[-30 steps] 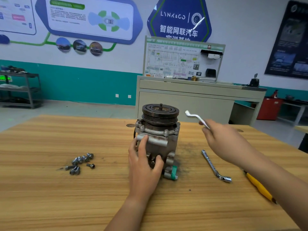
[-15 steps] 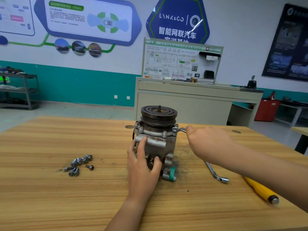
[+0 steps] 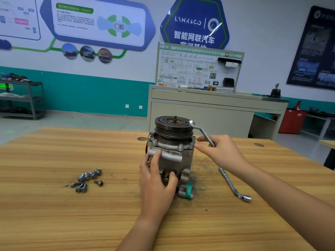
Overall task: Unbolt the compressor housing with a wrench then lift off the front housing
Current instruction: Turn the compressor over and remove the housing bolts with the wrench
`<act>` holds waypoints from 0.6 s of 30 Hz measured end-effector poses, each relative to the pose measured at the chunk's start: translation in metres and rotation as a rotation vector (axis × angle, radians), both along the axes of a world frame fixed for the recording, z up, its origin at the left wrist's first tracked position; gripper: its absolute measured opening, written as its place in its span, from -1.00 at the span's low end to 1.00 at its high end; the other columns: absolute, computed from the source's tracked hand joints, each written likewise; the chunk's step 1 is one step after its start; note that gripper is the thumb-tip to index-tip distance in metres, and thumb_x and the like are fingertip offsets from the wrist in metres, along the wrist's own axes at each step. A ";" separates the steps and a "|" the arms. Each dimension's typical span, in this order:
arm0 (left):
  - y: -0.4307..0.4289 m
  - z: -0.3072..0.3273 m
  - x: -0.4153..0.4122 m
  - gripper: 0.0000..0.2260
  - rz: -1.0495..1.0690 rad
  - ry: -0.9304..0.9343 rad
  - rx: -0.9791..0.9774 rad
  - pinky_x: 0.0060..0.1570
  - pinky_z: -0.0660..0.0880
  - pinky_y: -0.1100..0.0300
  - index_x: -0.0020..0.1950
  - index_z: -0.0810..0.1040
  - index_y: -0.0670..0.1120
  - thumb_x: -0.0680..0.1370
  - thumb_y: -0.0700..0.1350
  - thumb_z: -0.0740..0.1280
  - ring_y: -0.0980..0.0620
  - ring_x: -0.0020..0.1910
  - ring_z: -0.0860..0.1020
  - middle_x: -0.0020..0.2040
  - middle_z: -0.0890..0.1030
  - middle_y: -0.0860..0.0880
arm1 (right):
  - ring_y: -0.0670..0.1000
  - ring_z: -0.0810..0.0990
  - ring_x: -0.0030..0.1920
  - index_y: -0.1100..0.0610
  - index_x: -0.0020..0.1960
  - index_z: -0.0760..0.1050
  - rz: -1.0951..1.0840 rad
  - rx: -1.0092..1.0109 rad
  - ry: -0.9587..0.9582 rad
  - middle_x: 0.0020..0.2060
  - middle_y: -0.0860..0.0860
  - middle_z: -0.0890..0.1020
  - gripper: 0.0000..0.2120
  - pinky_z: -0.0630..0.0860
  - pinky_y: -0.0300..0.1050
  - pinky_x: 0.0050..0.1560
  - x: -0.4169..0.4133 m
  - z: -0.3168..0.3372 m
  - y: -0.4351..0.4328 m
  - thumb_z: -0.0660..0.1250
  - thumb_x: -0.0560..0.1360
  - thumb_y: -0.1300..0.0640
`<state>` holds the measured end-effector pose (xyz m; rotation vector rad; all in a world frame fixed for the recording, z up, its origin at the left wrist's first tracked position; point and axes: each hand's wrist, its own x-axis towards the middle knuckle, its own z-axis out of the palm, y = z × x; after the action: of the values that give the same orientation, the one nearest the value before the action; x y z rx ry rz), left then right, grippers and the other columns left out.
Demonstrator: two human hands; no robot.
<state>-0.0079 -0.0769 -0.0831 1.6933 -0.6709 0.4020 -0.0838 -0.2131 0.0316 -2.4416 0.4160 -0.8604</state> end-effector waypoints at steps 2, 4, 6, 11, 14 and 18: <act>0.001 0.000 0.000 -0.42 -0.004 -0.002 0.001 0.26 0.38 -0.09 0.43 0.24 0.10 0.47 -0.19 0.36 -0.05 0.38 0.27 0.44 0.14 -0.01 | -0.16 0.23 -0.59 0.09 0.02 0.62 0.015 0.001 0.007 -0.68 -0.11 0.25 -0.82 0.24 -0.36 -0.52 0.008 -0.003 0.005 0.38 0.45 0.07; 0.001 0.000 -0.001 -0.42 -0.007 0.001 0.005 0.27 0.38 -0.08 0.43 0.23 0.11 0.47 -0.18 0.35 -0.04 0.38 0.26 0.44 0.14 -0.01 | -0.18 0.27 -0.59 0.14 0.02 0.63 -0.001 -0.002 0.000 -0.67 -0.13 0.26 -0.82 0.26 -0.39 -0.51 0.014 -0.003 0.006 0.38 0.46 0.10; 0.001 0.000 -0.001 -0.41 -0.009 0.009 0.005 0.27 0.37 -0.07 0.44 0.23 0.10 0.47 -0.18 0.35 -0.04 0.38 0.26 0.44 0.14 -0.01 | -0.20 0.30 -0.61 0.16 -0.01 0.63 -0.004 0.003 -0.008 -0.67 -0.14 0.29 -0.84 0.28 -0.41 -0.50 0.016 -0.003 0.005 0.39 0.46 0.12; 0.000 0.001 -0.001 -0.42 -0.002 0.007 0.009 0.29 0.35 -0.09 0.44 0.24 0.08 0.47 -0.18 0.36 -0.05 0.38 0.26 0.44 0.15 -0.04 | -0.17 0.31 -0.53 0.09 -0.13 0.61 -0.005 0.074 -0.003 -0.59 -0.14 0.35 -0.94 0.27 -0.41 -0.53 0.019 -0.002 0.004 0.39 0.45 0.12; 0.000 0.001 -0.001 -0.41 0.000 0.008 0.011 0.28 0.35 -0.09 0.43 0.24 0.10 0.47 -0.17 0.36 -0.05 0.38 0.25 0.43 0.15 -0.04 | -0.13 0.34 -0.48 0.07 -0.17 0.59 0.008 0.094 0.006 -0.54 -0.11 0.40 -0.96 0.26 -0.41 -0.54 0.019 -0.001 0.004 0.40 0.45 0.12; 0.000 0.000 0.000 -0.41 -0.008 0.011 0.017 0.28 0.37 -0.09 0.44 0.22 0.11 0.47 -0.16 0.36 -0.04 0.38 0.25 0.43 0.14 -0.02 | -0.15 0.36 -0.51 0.10 -0.23 0.55 0.015 0.201 -0.046 -0.60 -0.13 0.44 -0.86 0.26 -0.32 -0.50 0.016 0.010 0.005 0.35 0.48 0.10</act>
<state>-0.0076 -0.0770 -0.0829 1.7071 -0.6748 0.3816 -0.0680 -0.2081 0.0418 -2.2342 0.4443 -0.8245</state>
